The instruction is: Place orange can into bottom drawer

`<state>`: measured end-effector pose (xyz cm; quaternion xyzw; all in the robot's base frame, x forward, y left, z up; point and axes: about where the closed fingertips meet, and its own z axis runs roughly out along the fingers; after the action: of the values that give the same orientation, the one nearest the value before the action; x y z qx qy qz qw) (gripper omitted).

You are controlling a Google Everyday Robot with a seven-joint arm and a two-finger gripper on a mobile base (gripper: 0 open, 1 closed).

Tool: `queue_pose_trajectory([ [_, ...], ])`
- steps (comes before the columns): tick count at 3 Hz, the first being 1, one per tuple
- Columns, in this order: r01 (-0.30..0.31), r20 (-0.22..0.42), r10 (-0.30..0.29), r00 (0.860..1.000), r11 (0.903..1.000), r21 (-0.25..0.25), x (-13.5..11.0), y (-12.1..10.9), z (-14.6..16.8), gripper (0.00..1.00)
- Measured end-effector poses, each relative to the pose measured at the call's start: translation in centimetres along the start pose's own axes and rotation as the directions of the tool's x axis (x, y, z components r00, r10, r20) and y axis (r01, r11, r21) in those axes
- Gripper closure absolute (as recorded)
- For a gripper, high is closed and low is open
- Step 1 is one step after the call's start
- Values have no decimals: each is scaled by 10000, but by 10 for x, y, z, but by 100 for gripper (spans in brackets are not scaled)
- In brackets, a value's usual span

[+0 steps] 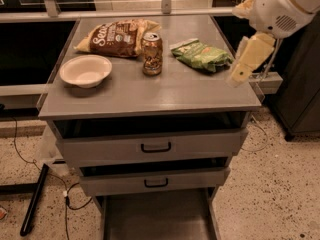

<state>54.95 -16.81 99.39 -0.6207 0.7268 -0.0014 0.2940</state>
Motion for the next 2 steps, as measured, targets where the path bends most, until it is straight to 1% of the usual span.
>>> queue_pose_trajectory([
  [1, -327, 1771, 284, 9838, 9992, 214, -6, -22, 15, 0],
  [2, -772, 3235, 796, 9429, 9968, -205, -19, -26, 35, 0],
])
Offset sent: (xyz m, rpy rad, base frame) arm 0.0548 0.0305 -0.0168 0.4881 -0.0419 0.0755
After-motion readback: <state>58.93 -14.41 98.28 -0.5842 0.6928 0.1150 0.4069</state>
